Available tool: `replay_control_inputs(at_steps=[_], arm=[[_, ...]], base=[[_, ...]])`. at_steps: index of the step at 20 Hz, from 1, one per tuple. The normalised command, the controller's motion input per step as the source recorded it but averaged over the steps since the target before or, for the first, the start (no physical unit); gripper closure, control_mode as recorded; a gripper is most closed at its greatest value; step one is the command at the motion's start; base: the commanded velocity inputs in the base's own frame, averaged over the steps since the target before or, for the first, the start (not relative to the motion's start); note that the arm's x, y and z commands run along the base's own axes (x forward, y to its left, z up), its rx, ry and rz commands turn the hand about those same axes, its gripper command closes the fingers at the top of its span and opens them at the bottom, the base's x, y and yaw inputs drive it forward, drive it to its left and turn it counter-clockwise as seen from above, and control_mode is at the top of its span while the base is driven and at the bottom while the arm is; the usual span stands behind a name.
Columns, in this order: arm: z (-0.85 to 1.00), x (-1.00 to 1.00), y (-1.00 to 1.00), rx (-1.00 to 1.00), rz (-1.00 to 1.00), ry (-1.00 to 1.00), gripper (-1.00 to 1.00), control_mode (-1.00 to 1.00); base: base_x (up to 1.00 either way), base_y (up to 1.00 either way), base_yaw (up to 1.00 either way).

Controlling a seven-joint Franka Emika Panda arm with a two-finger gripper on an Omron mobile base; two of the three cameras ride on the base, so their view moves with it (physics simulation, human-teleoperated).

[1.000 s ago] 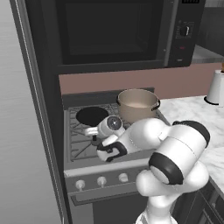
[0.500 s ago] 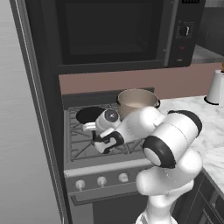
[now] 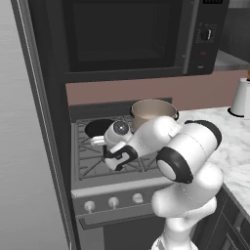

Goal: Move the pot and pan from the stove into the sink.

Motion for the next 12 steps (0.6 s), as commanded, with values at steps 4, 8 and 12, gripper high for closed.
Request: replay_control_inputs(at_steps=[4,8,12], arm=[[-0.08,0.00,0.12,0.01,0.00,0.02,-1.00,-1.00],[-0.18,0.03,0.03,0.00,0.00,0.02,-1.00,-1.00],[-0.39,0.10,0.05,0.00,0.00,0.05,-1.00,-1.00]], base=[[0.00,0.00,0.00],[0.00,0.00,0.00],[0.00,0.00,0.00]])
